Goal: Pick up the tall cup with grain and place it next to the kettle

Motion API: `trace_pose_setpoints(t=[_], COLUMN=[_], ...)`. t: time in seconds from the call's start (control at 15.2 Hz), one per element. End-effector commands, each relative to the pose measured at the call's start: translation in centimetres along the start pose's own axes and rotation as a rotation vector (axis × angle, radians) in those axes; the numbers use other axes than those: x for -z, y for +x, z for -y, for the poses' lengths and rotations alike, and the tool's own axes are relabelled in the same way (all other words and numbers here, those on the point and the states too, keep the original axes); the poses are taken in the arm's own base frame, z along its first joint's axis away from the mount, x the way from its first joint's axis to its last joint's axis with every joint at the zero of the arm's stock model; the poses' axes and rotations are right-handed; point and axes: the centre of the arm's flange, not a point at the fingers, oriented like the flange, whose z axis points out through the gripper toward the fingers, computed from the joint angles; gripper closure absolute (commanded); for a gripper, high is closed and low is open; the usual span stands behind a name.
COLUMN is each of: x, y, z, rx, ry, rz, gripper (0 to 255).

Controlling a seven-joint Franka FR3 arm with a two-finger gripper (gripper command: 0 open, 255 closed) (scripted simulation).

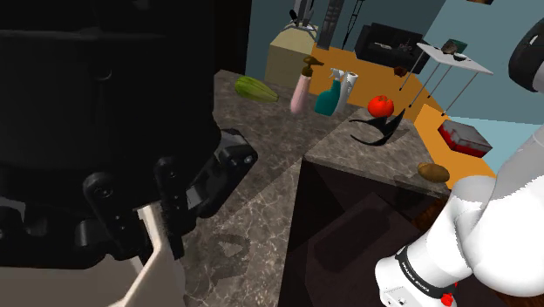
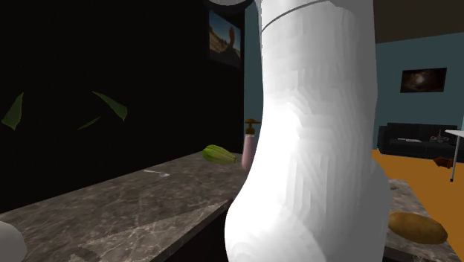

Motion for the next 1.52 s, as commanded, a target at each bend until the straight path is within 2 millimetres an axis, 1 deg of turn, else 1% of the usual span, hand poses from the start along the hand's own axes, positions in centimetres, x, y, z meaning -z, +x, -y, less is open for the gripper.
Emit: trace_pose_setpoints(t=[0.0,1.45], x=[-0.7,-12.3], y=[-0.3,-0.1], z=[0.5,0.3], rx=[-0.002,-0.002], ry=[0.001,0.001], rz=[-0.001,-0.001], gripper=[255,255])
